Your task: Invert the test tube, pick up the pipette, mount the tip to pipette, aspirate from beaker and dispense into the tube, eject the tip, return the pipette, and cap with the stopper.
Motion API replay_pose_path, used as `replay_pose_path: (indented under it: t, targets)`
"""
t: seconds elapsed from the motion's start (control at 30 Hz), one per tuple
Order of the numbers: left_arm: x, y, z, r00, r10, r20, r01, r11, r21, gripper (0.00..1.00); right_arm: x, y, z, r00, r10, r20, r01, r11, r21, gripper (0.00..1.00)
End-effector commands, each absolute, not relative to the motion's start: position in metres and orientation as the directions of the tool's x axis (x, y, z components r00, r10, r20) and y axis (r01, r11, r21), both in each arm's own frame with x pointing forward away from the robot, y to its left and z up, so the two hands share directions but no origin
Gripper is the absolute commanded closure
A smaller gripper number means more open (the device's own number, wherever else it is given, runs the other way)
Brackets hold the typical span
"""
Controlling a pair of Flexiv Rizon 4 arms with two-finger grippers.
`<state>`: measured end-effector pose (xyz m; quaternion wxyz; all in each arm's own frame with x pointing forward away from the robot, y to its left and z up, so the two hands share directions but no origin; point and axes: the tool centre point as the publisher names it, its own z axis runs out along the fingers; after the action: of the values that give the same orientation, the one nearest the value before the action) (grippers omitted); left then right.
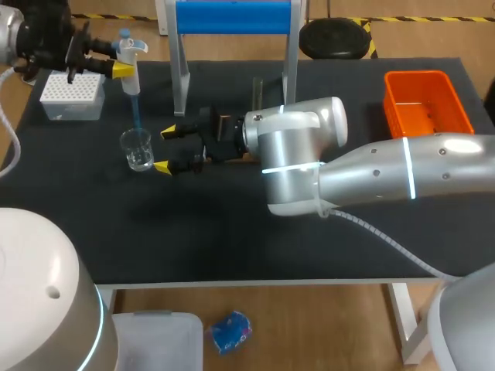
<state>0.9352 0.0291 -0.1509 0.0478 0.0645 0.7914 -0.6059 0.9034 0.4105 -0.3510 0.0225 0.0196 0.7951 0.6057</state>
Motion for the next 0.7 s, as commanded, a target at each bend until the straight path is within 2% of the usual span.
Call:
replay_pose_path:
  t: [0.03,0.7]
  targets:
    - [0.932,0.031,-0.157,-0.987,0.040,-0.156,0.161,0.253,-0.954,1.00,0.903,0.411,-0.352,-0.998,0.059,-0.013,0.003,0.265,0.964,0.00]
    - [0.940,0.036,-0.192,-0.995,0.018,-0.098,0.100,0.226,-0.969,1.00,0.903,0.411,-0.352,-0.998,0.059,-0.013,0.003,0.265,0.964,0.00]
